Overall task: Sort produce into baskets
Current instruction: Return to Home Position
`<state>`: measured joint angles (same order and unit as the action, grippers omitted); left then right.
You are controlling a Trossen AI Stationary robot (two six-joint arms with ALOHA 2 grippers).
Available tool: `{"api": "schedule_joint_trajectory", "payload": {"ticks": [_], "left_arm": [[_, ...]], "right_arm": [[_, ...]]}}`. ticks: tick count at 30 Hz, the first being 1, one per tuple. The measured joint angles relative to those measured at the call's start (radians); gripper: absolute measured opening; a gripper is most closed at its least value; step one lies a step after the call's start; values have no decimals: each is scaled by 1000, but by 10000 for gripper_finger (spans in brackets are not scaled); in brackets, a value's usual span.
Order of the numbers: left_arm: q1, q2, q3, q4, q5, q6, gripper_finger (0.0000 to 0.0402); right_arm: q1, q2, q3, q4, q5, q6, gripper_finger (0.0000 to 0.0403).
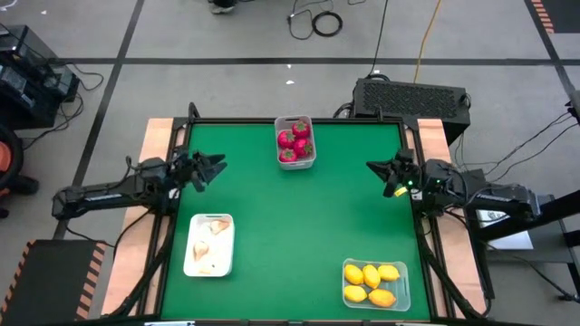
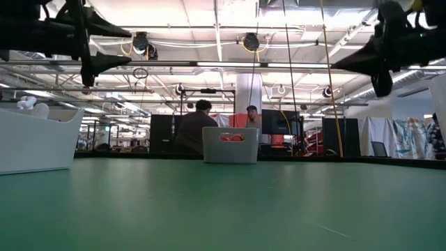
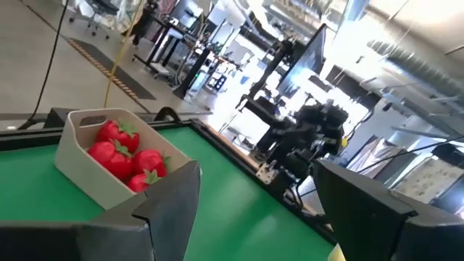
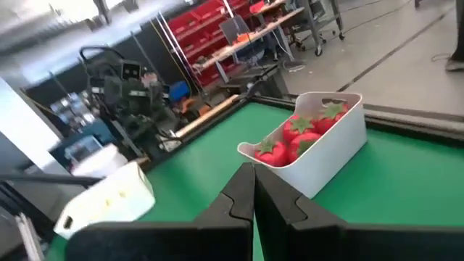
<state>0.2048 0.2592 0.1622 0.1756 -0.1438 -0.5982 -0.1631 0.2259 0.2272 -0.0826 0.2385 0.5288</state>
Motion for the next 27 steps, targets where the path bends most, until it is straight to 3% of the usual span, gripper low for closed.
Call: {"api": "schedule_joint_trajectory", "payload": {"ticks": [6, 21, 27], "left_arm": [[12, 0, -54, 102, 12, -49, 274], [11, 0, -59, 74, 39, -50, 273], [11, 0, -59, 70, 30, -43, 273]], "right_arm": [[0, -54, -113, 65, -1, 92, 0], [0, -89, -209, 141, 77, 144, 0], [0, -86, -209, 138, 78, 41, 0]]}}
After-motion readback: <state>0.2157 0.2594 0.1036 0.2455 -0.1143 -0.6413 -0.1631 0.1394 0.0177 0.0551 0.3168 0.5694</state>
